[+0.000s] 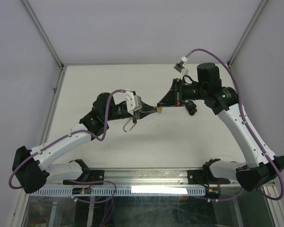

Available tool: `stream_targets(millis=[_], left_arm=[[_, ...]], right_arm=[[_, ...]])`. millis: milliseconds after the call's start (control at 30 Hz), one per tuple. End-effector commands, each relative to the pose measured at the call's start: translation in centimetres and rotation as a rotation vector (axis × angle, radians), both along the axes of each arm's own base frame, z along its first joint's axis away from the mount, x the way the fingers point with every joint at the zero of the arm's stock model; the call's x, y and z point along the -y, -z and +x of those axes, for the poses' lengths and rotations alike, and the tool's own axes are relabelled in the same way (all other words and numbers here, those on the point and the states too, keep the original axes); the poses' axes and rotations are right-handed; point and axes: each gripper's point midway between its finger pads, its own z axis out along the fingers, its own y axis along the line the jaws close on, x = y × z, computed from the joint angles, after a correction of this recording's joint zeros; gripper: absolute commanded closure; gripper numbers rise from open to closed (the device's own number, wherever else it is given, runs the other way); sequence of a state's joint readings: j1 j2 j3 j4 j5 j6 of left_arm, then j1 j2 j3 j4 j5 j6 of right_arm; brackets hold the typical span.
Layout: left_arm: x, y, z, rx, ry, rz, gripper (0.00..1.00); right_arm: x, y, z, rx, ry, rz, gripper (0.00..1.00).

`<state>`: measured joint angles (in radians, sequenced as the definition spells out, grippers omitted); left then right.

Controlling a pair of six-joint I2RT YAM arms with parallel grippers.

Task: Unlock with the key

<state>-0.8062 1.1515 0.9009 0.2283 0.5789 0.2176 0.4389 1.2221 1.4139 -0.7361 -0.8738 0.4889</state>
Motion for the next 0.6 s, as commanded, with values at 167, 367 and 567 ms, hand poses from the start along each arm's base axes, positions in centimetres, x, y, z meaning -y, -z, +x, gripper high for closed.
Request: stream_targets(millis=[167, 367, 567], left_arm=[[-0.5, -2.9, -1.0, 0.006, 0.011, -0.021, 1.00], [-0.2, -2.0, -1.0, -0.160, 0.000, 0.050, 1.00], [-0.2, -1.9, -1.3, -0.180, 0.014, 0.073, 1.00]], right_arm=[[0.8, -0.3, -0.6, 0.041, 0.001, -0.002, 1.00], [1.1, 2.1, -1.4, -0.019, -0.018, -0.031, 1.00], [0.8, 2.1, -1.5, -0.020, -0.035, -0.001, 1.00]])
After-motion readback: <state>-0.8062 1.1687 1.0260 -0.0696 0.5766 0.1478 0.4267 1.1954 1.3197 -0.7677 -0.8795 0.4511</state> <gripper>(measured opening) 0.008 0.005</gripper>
